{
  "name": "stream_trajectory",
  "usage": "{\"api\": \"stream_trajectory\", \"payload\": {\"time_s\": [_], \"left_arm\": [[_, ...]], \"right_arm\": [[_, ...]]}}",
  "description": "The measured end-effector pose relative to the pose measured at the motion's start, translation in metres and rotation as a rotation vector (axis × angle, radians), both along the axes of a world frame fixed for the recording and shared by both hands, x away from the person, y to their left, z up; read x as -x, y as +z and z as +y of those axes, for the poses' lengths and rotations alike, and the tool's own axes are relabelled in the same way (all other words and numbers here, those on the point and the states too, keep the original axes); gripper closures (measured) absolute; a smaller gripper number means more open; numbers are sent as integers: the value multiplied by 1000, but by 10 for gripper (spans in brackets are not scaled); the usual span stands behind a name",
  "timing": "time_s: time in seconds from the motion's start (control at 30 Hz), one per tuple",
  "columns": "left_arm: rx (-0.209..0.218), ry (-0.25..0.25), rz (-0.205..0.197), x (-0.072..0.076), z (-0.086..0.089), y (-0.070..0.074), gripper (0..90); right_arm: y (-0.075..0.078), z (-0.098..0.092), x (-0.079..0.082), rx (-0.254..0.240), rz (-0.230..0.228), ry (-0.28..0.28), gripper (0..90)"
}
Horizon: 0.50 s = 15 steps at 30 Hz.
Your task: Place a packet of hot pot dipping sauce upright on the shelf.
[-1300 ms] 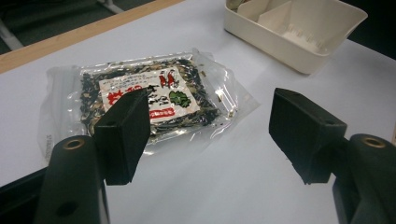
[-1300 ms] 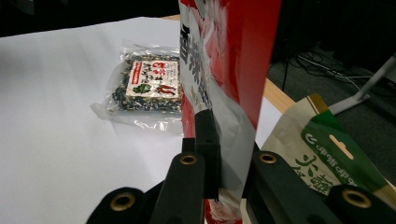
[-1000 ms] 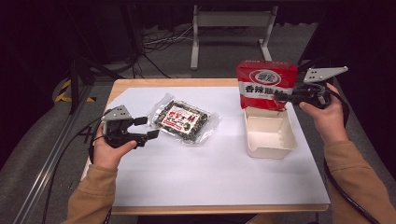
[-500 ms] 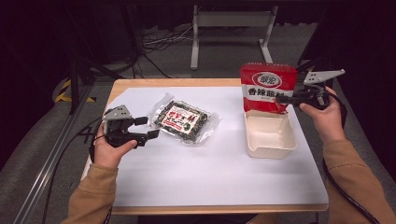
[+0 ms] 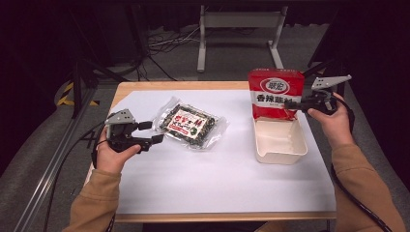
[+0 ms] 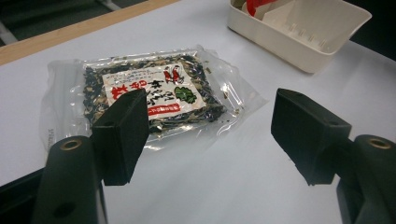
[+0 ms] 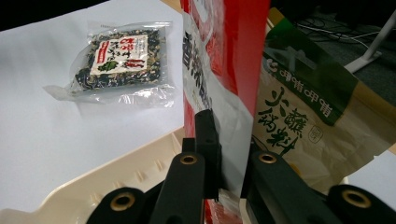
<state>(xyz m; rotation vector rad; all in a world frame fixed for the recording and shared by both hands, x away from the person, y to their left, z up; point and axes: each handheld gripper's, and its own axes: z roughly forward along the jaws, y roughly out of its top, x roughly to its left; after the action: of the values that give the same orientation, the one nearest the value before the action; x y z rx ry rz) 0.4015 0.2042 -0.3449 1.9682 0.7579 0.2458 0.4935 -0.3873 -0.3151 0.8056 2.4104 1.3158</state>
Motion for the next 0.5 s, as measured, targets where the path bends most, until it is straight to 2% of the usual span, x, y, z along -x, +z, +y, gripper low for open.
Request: {"api": "stream_trajectory", "payload": {"time_s": [0.13, 0.2, 0.5], "left_arm": [[-1, 0, -8, -1, 3, 0, 284], [5, 3, 4, -1, 3, 0, 284], [9, -5, 8, -3, 5, -2, 292]], "right_arm": [[-4, -2, -4, 1, 2, -1, 863], [-6, -3, -5, 5, 1, -5, 863], [-21, -2, -10, 21, 8, -14, 862]]}}
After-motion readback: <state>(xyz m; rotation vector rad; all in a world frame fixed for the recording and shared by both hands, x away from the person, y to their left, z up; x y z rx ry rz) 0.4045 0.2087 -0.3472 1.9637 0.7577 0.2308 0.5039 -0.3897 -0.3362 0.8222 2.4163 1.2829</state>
